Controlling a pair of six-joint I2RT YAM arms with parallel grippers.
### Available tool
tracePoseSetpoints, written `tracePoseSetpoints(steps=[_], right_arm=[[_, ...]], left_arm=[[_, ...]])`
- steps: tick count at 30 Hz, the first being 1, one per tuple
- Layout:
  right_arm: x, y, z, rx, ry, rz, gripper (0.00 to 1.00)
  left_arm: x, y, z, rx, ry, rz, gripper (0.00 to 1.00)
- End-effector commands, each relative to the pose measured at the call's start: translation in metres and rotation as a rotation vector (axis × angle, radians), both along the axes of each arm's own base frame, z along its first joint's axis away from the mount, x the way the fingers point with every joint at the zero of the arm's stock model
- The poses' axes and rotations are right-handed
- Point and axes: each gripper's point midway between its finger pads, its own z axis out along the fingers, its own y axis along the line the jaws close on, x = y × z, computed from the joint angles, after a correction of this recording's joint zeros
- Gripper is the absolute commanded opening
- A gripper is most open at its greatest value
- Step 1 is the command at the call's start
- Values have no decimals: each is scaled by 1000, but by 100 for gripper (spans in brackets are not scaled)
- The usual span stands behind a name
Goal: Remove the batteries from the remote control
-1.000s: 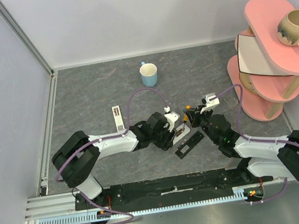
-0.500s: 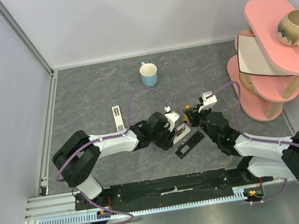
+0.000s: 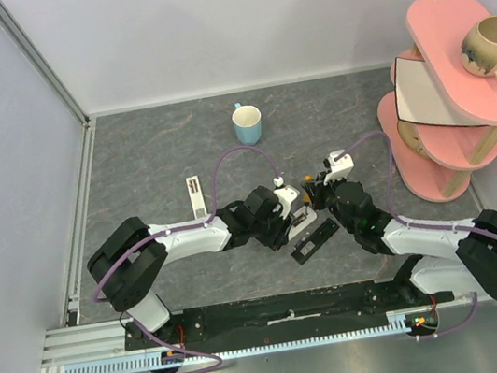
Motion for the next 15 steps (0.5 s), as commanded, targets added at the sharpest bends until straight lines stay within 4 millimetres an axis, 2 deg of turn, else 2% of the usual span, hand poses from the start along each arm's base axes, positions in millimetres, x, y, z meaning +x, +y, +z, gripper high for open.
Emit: tracePoseSetpoints(steps=[1, 5, 12, 15], right_arm=[[-7, -2, -20, -10, 51, 13, 0], [-17, 3, -13, 88, 34, 45, 0], [-29, 16, 26, 266, -47, 125, 0], [-33, 22, 37, 307, -57, 164, 0]], left_arm=[[-6, 24, -28, 126, 25, -8, 2], [-5, 24, -28, 125, 24, -4, 2], [-6, 24, -27, 124, 23, -6, 2], [-6, 24, -27, 125, 24, -6, 2]])
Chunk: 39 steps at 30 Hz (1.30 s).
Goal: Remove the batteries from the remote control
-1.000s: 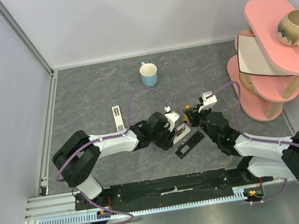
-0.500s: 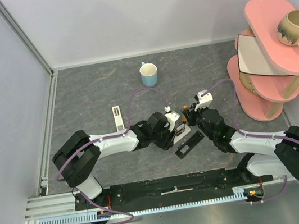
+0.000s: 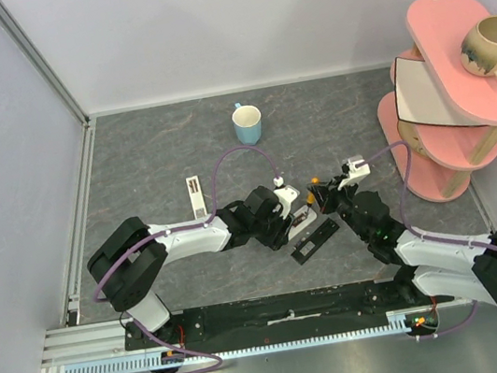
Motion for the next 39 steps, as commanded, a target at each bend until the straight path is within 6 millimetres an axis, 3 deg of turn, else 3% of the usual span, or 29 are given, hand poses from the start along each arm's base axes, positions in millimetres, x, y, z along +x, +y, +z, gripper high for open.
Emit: tracePoseSetpoints(steps=[1, 15, 21, 27, 33, 39], right_arm=[[-15, 29, 29, 164, -21, 143, 0], [-15, 58, 31, 234, 3, 250, 0], [-11, 48, 37, 207, -19, 197, 0], [-7, 32, 59, 214, -86, 131, 0], [10, 18, 48, 145, -58, 9, 0], [24, 19, 13, 59, 22, -42, 0]], left_arm=[[-6, 24, -27, 125, 23, -5, 2], [-6, 25, -27, 127, 21, -1, 2], [-5, 25, -27, 127, 21, -1, 2], [-6, 25, -27, 129, 23, -4, 2], [-6, 25, -29, 132, 28, -4, 2], [-6, 25, -29, 130, 27, -4, 2]])
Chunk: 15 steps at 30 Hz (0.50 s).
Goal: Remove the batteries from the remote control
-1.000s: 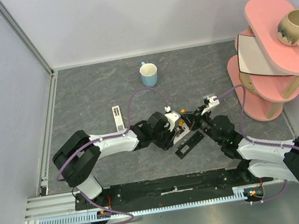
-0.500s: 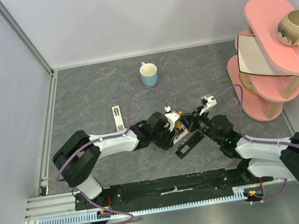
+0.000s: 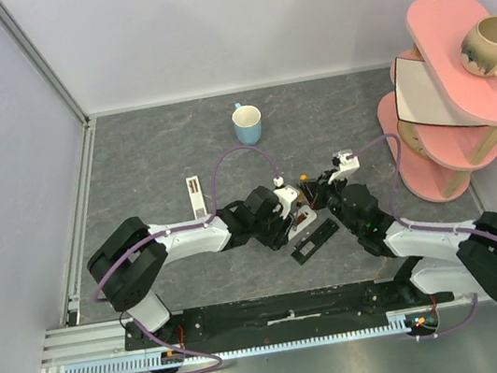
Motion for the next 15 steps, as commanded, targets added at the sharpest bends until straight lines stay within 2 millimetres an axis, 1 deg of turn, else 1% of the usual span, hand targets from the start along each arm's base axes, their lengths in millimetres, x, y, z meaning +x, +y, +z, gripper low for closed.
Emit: tracePoseSetpoints(steps=[1, 6, 8, 9, 12, 15], right_arm=[[15, -6, -4, -30, -1, -79, 0], [18, 0, -24, -70, 40, -63, 0], [18, -1, -27, -73, 45, -64, 0], [17, -1, -33, -81, 54, -61, 0], [15, 3, -37, -72, 62, -41, 0], [11, 12, -36, -46, 62, 10, 0]], left_arm=[[-6, 25, -29, 132, 27, -3, 2], [-6, 24, -29, 131, 28, -8, 2], [-6, 24, -29, 131, 30, -7, 2], [-6, 24, -29, 130, 29, -7, 2], [-6, 24, -29, 130, 29, -9, 2], [-6, 24, -29, 131, 30, -7, 2]])
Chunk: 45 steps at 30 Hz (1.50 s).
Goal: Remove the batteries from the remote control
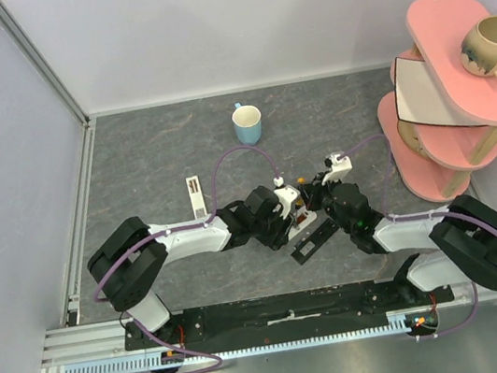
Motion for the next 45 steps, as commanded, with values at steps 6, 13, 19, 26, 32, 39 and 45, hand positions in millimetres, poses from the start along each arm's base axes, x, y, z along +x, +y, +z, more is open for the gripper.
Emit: tracePoseSetpoints(steps=[6, 13, 19, 26, 32, 39, 45], right_arm=[[-9, 17, 8, 81, 4, 89, 0], [-28, 15, 4, 92, 61, 130, 0], [-38, 5, 21, 115, 22, 126, 0], [-28, -16, 24, 53, -18, 24, 0], [-17, -24, 24, 28, -35, -46, 0], [-5, -28, 37, 12, -73, -98, 0], [-1, -36, 40, 8, -90, -146, 0]], left_arm=[[-6, 25, -29, 133, 27, -7, 2], [-6, 24, -29, 131, 28, -8, 2], [-6, 25, -29, 132, 30, -7, 2], [-6, 24, -29, 132, 28, -8, 2], [-6, 24, -29, 132, 29, -6, 2], [-6, 25, -30, 136, 31, -6, 2], [-6, 24, -30, 137, 32, -8, 2]])
